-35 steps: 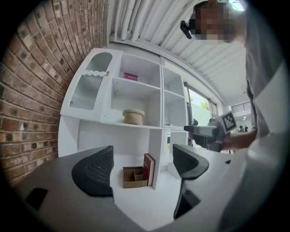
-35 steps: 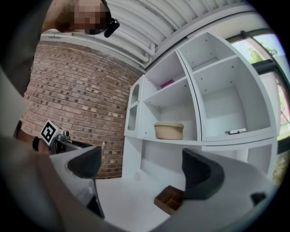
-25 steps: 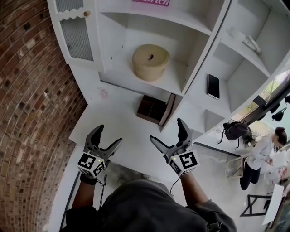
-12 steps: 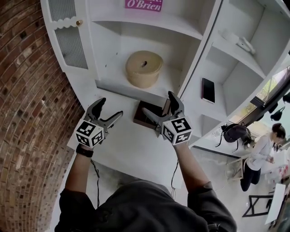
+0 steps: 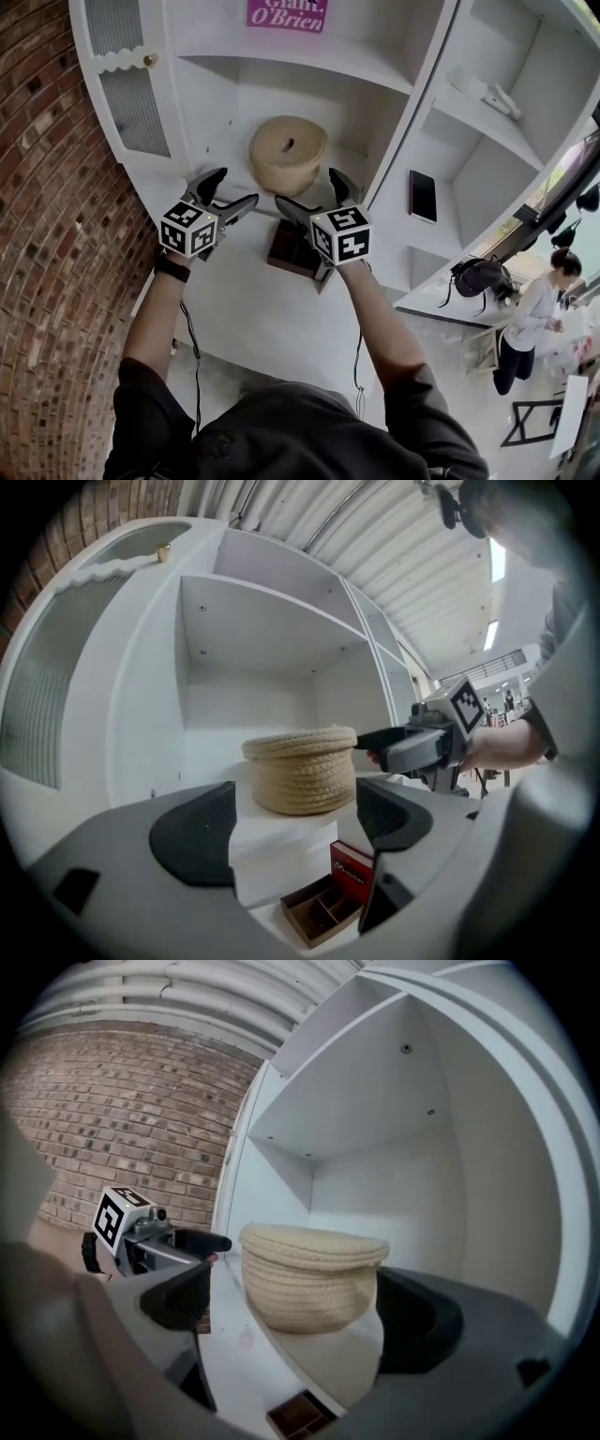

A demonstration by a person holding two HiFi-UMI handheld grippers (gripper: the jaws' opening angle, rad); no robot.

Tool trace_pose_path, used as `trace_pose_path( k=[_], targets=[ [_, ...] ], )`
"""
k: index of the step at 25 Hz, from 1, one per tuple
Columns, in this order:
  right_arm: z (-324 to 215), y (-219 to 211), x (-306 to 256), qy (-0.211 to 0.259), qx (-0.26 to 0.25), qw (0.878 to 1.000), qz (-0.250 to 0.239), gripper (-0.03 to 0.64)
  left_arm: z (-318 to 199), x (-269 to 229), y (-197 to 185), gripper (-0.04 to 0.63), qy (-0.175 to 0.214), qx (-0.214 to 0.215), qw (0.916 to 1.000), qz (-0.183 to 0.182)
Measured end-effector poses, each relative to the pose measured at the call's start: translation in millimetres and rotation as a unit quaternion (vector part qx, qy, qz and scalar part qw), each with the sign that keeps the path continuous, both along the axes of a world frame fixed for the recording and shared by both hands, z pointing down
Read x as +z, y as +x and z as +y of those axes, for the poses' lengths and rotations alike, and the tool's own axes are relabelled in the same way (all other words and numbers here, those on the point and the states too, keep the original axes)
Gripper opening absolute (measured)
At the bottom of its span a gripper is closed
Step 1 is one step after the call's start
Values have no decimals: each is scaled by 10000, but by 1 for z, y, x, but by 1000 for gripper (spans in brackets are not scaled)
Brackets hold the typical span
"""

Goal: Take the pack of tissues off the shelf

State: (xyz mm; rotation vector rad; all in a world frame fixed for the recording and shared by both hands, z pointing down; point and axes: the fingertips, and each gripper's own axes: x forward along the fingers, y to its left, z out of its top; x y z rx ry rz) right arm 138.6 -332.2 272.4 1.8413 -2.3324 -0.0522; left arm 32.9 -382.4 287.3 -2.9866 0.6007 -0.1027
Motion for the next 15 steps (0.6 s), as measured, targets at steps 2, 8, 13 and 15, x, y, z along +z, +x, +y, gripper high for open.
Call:
trace_pose_path(
  k=[2, 8, 13, 15],
  targets=[
    [-9, 2, 0, -130, 34, 9999, 35, 554, -7, -1, 9, 402, -31, 87, 9999, -48],
    [-33, 0, 10, -606, -93, 9980, 148, 555, -17, -3, 32, 402, -130, 381, 9990, -198],
    [-41, 0, 14, -776, -226, 9965, 213, 533, -16, -1, 42, 365, -146, 607, 9977, -279],
    [-41, -1, 15, -824, -315, 9958, 233, 484, -11, -1, 46, 298, -48, 727, 9968, -333]
  ],
)
